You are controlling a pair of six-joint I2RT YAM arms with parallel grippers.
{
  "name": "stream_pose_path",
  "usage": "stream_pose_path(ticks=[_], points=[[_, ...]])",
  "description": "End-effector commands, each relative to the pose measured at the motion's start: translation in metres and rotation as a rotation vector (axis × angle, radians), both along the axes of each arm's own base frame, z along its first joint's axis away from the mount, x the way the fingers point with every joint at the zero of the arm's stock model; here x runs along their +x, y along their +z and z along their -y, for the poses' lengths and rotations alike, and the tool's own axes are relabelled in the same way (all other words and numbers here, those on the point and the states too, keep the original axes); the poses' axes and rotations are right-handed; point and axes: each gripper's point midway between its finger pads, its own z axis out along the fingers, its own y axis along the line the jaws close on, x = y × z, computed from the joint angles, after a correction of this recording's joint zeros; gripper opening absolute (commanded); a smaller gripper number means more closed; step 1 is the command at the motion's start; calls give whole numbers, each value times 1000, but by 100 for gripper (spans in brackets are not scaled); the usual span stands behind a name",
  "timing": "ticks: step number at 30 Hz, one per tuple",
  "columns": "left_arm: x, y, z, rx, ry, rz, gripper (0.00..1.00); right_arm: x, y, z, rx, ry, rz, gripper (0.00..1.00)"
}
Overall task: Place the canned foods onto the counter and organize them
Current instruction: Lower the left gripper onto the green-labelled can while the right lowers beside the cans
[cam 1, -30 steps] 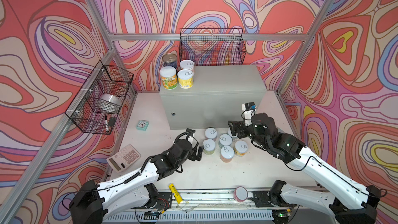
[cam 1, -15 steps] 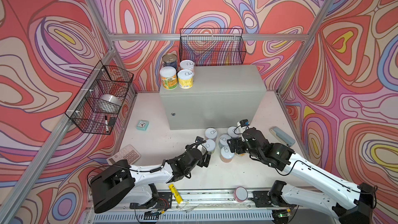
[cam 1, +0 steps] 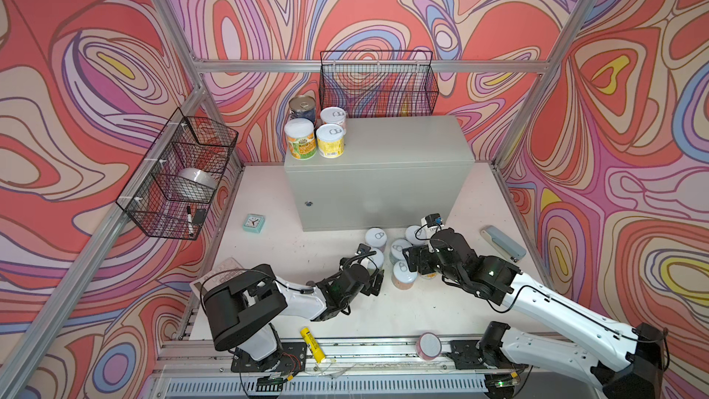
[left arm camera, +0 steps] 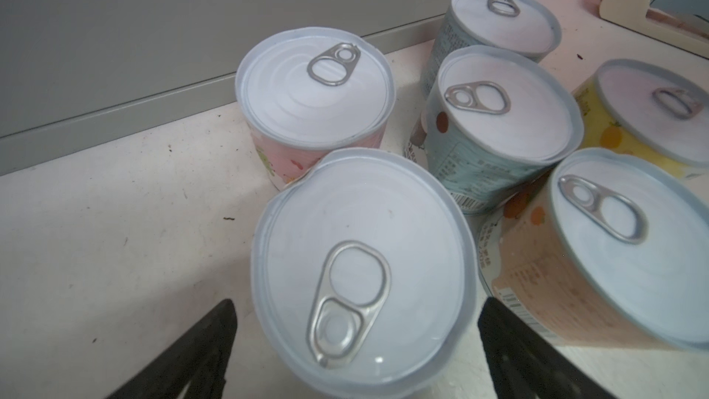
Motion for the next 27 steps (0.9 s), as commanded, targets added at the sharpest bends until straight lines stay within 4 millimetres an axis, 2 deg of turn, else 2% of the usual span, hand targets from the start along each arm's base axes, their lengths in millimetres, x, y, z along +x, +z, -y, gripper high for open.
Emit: stream_pose_path(ticks=[1,12,26,27], points=[[10,12,11,-57,21,47,100,4,0,-5,7,0,13,93],[25,1,16,-64,46,37,100,11,-1,-13,-12,18,18,93],[37,-17,8,-87,73,-11,98,16,-4,-18,-17,24,25,93],[43,-7,17,-111,73,5,98,16,-5,-18,-17,26,25,93]])
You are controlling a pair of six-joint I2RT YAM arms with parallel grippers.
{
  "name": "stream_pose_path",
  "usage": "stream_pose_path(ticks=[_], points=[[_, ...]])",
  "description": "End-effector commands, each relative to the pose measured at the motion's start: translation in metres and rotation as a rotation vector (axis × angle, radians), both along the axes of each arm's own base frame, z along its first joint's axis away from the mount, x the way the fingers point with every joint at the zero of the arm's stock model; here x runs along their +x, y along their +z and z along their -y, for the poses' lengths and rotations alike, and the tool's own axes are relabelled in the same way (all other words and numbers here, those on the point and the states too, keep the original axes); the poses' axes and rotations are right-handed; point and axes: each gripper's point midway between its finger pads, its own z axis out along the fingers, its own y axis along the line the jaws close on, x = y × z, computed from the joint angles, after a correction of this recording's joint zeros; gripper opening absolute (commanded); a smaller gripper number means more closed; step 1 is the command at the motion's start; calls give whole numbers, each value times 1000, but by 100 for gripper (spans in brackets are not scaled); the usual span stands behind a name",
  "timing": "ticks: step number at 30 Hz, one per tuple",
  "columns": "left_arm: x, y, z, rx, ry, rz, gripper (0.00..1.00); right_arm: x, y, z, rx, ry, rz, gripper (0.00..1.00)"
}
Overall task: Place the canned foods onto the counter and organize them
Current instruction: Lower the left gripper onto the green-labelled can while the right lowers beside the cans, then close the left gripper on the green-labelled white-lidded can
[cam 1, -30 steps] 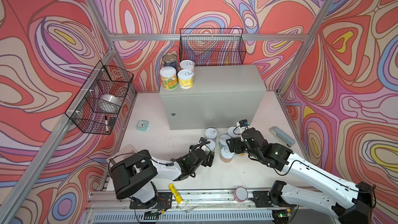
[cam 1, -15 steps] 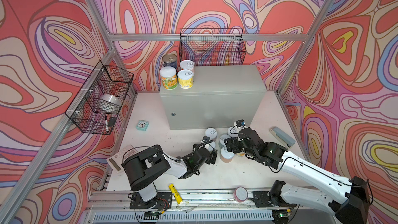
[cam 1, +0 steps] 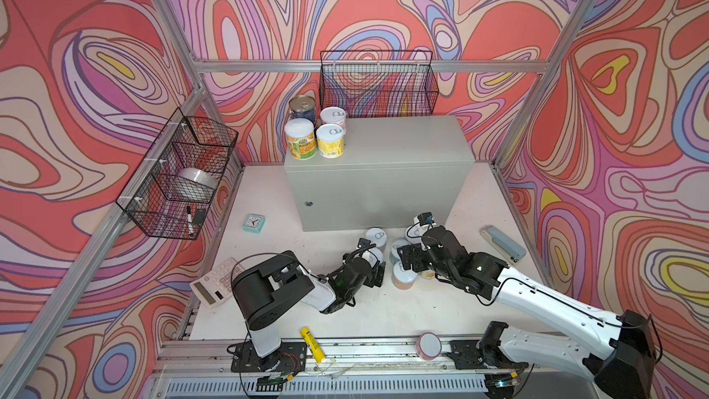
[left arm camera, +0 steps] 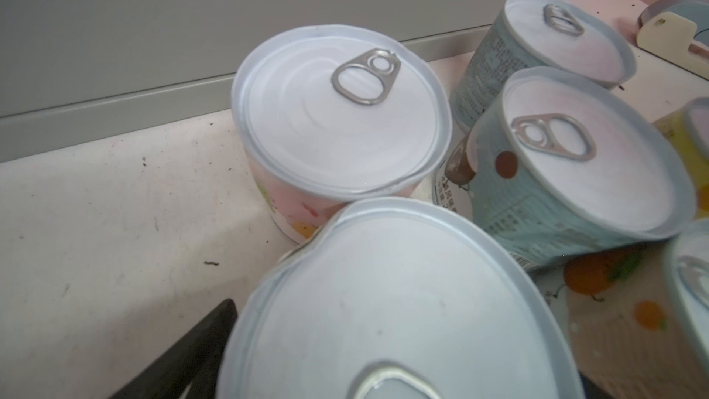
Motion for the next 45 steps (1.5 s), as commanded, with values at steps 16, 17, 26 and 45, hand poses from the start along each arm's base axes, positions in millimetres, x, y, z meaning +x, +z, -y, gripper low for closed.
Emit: stream_pose_path(ticks=[16,17,26,45], points=[[16,7,13,-8,15,-16,95,11,6,-14,-7,38,36,92],[17,7,13,1,11,-19,95,11,5,-14,-9,40,36,92],[18,3,11,56,16,-36,86,14,1,-18,-15,45,39,92],[-1,27,-4,108,-17,-65,0,25,14,-26,-17,53,83,92]])
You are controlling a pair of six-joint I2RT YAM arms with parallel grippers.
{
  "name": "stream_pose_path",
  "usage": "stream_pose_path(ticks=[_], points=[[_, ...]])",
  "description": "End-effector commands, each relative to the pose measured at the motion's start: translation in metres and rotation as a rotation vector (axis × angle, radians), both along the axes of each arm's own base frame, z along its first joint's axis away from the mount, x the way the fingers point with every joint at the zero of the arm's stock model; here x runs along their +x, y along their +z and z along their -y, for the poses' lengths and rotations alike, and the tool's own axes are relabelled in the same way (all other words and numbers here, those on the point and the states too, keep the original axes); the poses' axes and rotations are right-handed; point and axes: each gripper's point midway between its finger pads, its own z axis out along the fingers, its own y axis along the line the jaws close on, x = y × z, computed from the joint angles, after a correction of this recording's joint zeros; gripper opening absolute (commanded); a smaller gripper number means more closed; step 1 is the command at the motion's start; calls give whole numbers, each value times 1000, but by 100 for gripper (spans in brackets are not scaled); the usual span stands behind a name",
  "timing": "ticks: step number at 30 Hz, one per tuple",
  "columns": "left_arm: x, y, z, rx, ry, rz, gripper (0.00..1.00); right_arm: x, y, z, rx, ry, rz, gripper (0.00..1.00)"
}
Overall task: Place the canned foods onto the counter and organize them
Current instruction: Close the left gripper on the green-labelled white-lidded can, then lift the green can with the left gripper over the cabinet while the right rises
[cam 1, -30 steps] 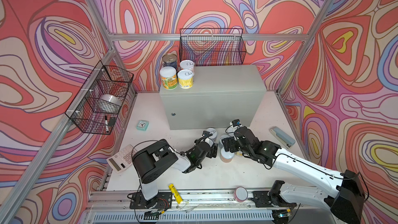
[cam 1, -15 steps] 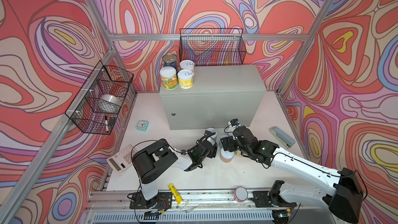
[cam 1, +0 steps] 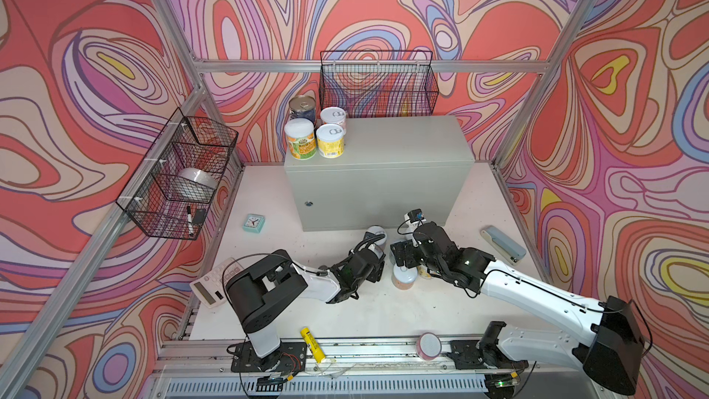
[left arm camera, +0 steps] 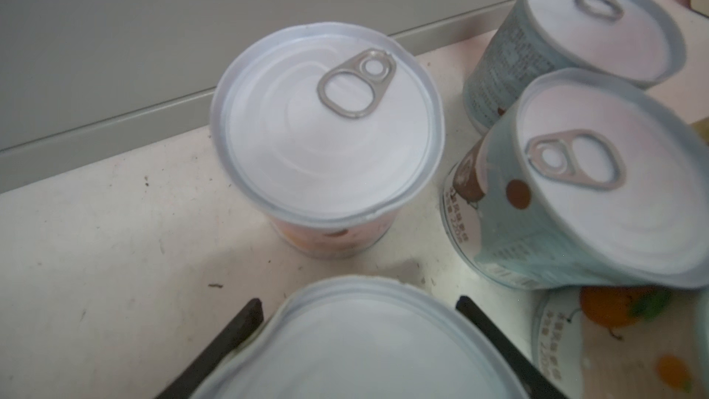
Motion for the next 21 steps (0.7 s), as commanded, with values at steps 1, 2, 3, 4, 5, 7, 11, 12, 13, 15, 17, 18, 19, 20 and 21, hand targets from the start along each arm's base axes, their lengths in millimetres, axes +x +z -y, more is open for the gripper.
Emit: stream_pose_path(ticks=[1,2,3,4,5,7,11,12,13,15,17,18,19,20,21], points=[[-9,25,-4,-5,-17,6,0,8,19,-8,21,6,51,92],[-14,31,-5,3,-34,0,0,10,23,-8,25,2,59,92],[-18,42,-5,8,-43,2,0,12,27,-8,28,-4,68,92],[-22,49,-6,18,-47,-2,0,13,31,-8,34,-8,75,92],[-25,62,-7,24,-55,-2,0,15,36,-8,40,-13,84,92],[-31,86,-10,33,-60,6,0,20,42,-6,50,-33,91,92],[-37,144,-17,4,-69,35,0,36,55,6,89,-100,90,91],[-37,162,-18,0,-72,47,0,41,59,11,99,-116,90,91],[-37,175,-20,9,-72,53,0,44,63,14,104,-124,93,91],[-35,209,-22,38,-82,79,0,50,74,19,101,-142,118,91],[-32,239,-21,63,-93,109,0,56,83,23,98,-153,133,91],[-30,253,-18,68,-104,126,0,58,86,24,95,-158,137,91],[-28,268,-16,76,-116,147,0,61,90,25,93,-164,142,91],[-26,281,-13,80,-127,168,0,63,92,26,90,-170,143,90],[-24,293,-10,83,-136,189,0,65,95,26,89,-172,146,90]])
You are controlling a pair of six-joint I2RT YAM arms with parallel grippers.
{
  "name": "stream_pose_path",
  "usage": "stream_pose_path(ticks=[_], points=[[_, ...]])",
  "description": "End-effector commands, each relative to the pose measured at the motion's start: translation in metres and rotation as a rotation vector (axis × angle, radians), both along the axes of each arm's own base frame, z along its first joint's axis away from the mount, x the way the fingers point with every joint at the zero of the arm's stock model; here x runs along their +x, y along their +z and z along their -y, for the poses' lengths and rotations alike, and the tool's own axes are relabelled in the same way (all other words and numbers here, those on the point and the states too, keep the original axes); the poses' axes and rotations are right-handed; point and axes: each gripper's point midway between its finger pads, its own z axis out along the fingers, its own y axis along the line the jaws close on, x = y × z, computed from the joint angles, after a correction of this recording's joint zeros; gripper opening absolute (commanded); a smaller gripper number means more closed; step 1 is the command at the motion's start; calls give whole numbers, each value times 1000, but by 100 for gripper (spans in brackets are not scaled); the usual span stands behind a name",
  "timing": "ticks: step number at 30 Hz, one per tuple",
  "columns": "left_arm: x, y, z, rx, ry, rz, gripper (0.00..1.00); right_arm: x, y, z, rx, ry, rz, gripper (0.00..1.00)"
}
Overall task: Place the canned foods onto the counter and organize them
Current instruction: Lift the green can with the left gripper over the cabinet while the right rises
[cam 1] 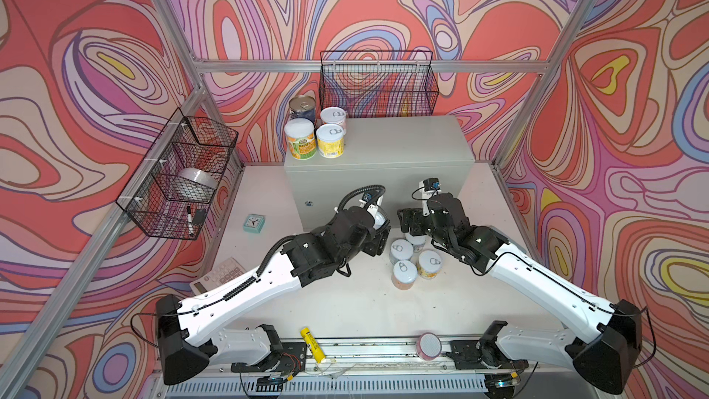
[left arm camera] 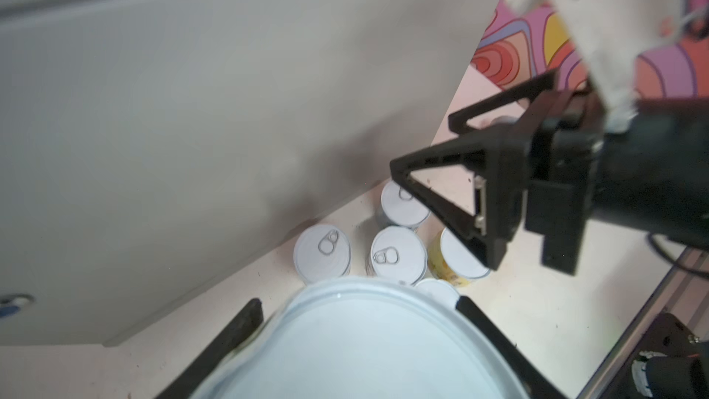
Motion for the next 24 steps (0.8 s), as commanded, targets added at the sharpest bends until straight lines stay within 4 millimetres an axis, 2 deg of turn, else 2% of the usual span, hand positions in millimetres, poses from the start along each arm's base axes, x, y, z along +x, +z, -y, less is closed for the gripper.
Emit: stream_pose_path(ticks=[1,7,11,17,24], points=[[4,25,-5,118,-21,58,0,7,10,6,-22,-25,9,90],[34,80,6,90,-27,103,0,10,37,18,-21,-70,33,90],[62,107,0,67,18,114,0,13,59,27,-28,-101,72,90],[107,118,-4,52,67,99,0,18,87,34,-11,-132,137,90],[149,111,8,20,80,76,0,23,115,36,14,-141,209,90]])
